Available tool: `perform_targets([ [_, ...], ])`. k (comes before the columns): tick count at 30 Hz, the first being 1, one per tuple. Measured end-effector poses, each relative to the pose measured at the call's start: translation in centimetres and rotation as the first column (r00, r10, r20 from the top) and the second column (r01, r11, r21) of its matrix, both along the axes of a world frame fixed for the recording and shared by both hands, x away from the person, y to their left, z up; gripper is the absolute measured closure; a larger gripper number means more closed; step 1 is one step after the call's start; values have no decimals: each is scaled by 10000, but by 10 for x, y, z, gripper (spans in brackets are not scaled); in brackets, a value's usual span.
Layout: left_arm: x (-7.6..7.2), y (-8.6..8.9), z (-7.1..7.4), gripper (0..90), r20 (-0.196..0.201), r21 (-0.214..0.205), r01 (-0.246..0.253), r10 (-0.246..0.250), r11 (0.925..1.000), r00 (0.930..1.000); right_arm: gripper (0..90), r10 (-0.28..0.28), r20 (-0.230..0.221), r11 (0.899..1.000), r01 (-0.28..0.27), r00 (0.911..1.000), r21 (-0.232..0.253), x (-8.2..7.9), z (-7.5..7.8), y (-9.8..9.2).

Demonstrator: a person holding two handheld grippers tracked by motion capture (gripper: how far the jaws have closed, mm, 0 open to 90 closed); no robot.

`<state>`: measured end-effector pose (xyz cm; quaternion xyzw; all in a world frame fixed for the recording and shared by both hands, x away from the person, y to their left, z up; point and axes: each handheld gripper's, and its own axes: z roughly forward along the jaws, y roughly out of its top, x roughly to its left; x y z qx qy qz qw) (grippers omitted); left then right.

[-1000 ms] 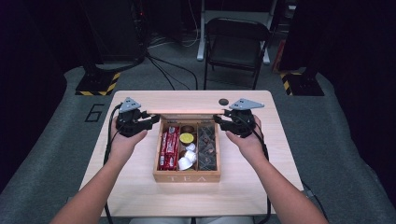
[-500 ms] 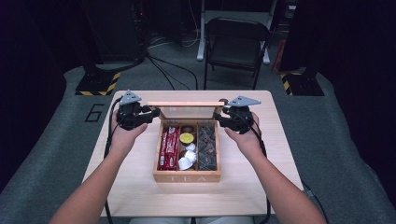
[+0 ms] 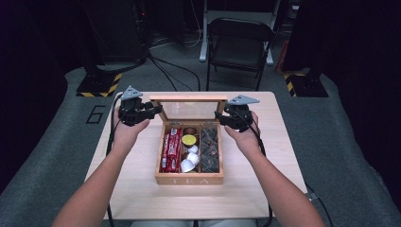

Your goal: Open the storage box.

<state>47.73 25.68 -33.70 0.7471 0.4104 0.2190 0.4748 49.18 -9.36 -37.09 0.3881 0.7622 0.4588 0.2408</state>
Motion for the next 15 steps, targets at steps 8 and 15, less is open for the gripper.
perform_targets([
  [8, 7, 1, 1, 604, -22, -187, -43, 43, 9998, 10000, 545, -57, -129, 9999, 59, 9999, 156, 11, -9, -1],
  [15, 12, 1, 2, 605, -73, -233, -52, 50, 9997, 10000, 545, -61, -225, 10000, 60, 9997, -41, 17, -16, 3],
])
